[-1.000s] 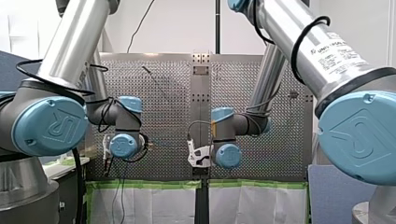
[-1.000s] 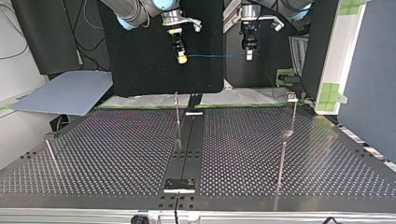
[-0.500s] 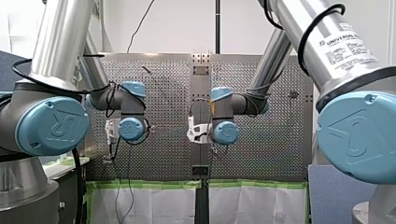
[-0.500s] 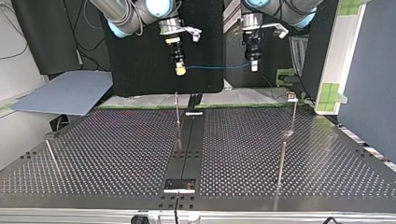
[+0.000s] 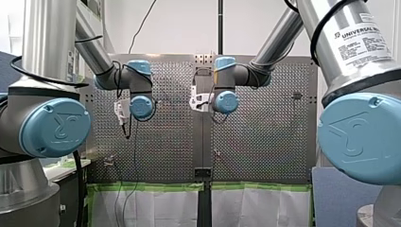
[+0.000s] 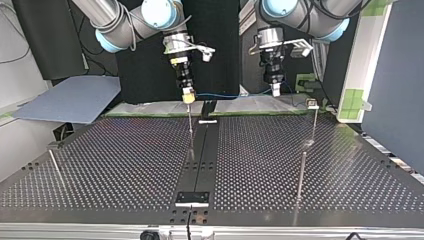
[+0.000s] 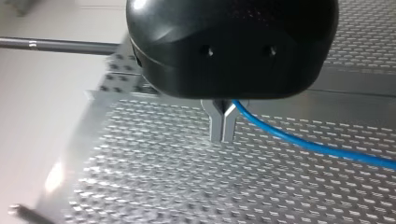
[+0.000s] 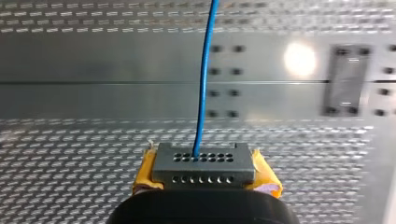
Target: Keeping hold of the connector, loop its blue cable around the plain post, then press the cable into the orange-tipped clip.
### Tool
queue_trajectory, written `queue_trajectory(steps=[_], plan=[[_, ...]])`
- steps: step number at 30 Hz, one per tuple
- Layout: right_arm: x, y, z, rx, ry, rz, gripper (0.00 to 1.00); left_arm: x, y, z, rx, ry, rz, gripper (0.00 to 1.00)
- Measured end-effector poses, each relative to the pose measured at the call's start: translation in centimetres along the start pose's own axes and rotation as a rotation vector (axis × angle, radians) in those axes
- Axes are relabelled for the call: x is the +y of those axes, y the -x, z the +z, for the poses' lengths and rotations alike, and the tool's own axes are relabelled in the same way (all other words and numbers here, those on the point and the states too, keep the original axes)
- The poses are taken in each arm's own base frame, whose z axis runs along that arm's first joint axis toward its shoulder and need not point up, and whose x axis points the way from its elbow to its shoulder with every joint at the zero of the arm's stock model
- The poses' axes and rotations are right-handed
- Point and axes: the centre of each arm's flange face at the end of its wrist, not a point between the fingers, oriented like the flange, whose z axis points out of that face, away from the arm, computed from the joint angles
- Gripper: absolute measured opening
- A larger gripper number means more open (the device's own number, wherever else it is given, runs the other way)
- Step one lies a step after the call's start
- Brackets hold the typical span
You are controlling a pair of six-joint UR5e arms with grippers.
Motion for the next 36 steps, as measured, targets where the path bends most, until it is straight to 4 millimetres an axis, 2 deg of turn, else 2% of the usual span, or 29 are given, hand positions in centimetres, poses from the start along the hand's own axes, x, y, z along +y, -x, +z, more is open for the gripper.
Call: queue_trajectory(steps=[14,17,21,27,31,36], plan=[[0.9,-12.6,1.8,0.133,-0.045,0.021,0.00,-2.3,8.9,2.9,-0.114,-0.002,-0.119,0.00],[1.2,-14.4,2.2,0.145,-0.056,0.021,0.00,-2.6,11.2,3.5,-0.143,0.000,-0.132,0.00],[1.4,-15.4,2.9,0.139,-0.064,0.019,0.00,-2.7,14.2,4.1,-0.180,0.008,-0.148,0.00],[1.0,-14.5,4.6,0.090,-0.095,0.003,0.00,-3.1,17.8,4.7,-0.215,0.013,-0.164,0.00],[0.6,-13.9,5.8,0.054,-0.120,0.000,0.00,-2.9,18.5,6.2,-0.205,0.034,-0.155,0.00],[0.3,-15.1,6.7,0.054,-0.141,0.002,0.00,-2.7,18.4,8.3,-0.177,0.054,-0.134,0.00]])
